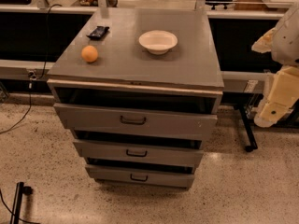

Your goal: Open middle drawer

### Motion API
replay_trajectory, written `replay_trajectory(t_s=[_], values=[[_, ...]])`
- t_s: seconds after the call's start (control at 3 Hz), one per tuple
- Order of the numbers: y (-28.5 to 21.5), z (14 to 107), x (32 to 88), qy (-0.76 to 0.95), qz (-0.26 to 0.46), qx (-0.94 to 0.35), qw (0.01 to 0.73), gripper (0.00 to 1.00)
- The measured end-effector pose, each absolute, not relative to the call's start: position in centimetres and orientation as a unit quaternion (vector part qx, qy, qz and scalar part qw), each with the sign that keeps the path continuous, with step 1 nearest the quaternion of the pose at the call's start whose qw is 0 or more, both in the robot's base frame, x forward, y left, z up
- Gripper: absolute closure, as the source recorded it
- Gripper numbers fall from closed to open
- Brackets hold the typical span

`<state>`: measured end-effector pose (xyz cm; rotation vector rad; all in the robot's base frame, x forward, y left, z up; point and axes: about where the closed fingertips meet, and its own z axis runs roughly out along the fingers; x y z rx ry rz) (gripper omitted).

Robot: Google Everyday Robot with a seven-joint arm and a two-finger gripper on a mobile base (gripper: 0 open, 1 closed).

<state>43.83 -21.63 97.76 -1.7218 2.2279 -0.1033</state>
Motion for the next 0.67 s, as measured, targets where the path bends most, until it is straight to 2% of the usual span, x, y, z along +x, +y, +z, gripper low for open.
replay_trajectory(t_s=[0.67], values=[[-21.0, 96.0, 44.4, 0.773, -0.015, -0.617, 0.147, 0.00]])
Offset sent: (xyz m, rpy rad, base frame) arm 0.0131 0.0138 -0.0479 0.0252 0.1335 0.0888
